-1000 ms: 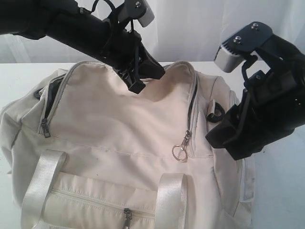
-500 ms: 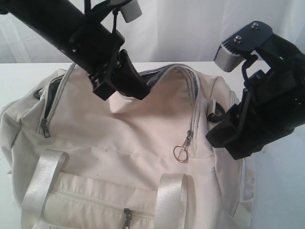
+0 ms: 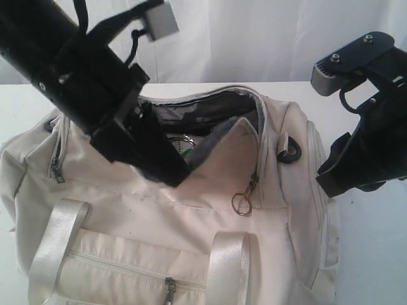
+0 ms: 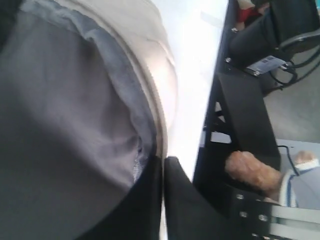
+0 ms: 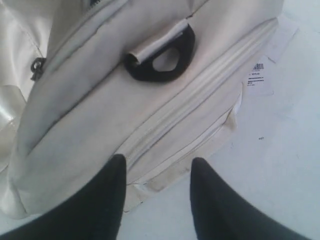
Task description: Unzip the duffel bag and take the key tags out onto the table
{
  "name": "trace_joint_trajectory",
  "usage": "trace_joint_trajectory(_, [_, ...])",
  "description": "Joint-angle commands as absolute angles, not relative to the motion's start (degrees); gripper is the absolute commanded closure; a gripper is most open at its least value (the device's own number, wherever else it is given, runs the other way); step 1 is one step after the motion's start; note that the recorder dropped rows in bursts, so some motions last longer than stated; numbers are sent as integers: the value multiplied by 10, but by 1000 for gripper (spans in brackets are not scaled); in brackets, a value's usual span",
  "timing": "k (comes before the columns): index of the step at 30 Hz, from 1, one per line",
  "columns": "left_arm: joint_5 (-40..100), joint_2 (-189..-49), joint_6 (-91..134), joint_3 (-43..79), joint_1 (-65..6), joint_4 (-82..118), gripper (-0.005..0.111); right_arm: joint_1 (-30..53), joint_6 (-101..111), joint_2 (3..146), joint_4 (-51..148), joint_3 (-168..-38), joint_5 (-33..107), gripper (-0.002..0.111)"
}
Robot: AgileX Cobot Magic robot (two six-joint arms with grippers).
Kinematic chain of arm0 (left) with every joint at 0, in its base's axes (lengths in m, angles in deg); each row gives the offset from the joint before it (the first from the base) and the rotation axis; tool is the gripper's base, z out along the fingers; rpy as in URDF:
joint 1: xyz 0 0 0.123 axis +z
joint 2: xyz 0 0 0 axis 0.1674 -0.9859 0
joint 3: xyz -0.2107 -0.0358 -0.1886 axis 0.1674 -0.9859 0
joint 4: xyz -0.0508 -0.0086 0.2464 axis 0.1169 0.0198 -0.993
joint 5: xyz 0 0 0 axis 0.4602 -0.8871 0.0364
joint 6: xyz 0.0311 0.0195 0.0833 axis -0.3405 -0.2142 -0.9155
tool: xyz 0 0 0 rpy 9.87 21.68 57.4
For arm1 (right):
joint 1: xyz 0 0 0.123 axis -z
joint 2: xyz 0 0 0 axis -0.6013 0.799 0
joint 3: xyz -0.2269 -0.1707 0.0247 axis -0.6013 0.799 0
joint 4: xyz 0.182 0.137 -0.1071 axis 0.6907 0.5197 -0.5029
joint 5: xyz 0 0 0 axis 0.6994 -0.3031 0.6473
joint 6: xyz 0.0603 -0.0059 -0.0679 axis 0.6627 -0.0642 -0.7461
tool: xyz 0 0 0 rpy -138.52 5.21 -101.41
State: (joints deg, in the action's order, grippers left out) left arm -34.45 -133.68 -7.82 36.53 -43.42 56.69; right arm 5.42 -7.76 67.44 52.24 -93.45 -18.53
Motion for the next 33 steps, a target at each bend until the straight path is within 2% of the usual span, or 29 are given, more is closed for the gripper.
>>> trace_joint_trajectory(1, [-399, -1319, -58, 309, -480, 604, 107, 54, -69, 670, 513, -932, -182, 69])
trace_joint_trajectory(9, [-399, -1304, -6, 251, -550, 619, 107, 54, -69, 670, 514, -932, -182, 69])
trace_joint_trajectory(17, [-399, -1304, 49, 196, -567, 618, 105, 54, -69, 670, 538, -932, -178, 69])
trace_joint_trajectory(20, [-399, -1304, 95, 187, -567, 617, 93, 54, -69, 670, 538, -932, -176, 69])
trace_joint_trajectory(22, [-399, -1303, 96, 187, -567, 619, 81, 54, -69, 670, 541, -932, -175, 69])
trace_joint_trajectory(26, [-399, -1302, 96, 187, -567, 632, 50, 54, -86, 670, 569, -932, -168, 69])
trace_joint_trajectory(28, [-399, -1302, 97, 187, -567, 645, 40, 54, -110, 670, 596, -932, -166, 69])
trace_joint_trajectory(33, [-399, -1273, 124, 210, -567, 651, 41, 54, -145, 666, 650, -932, -151, 69])
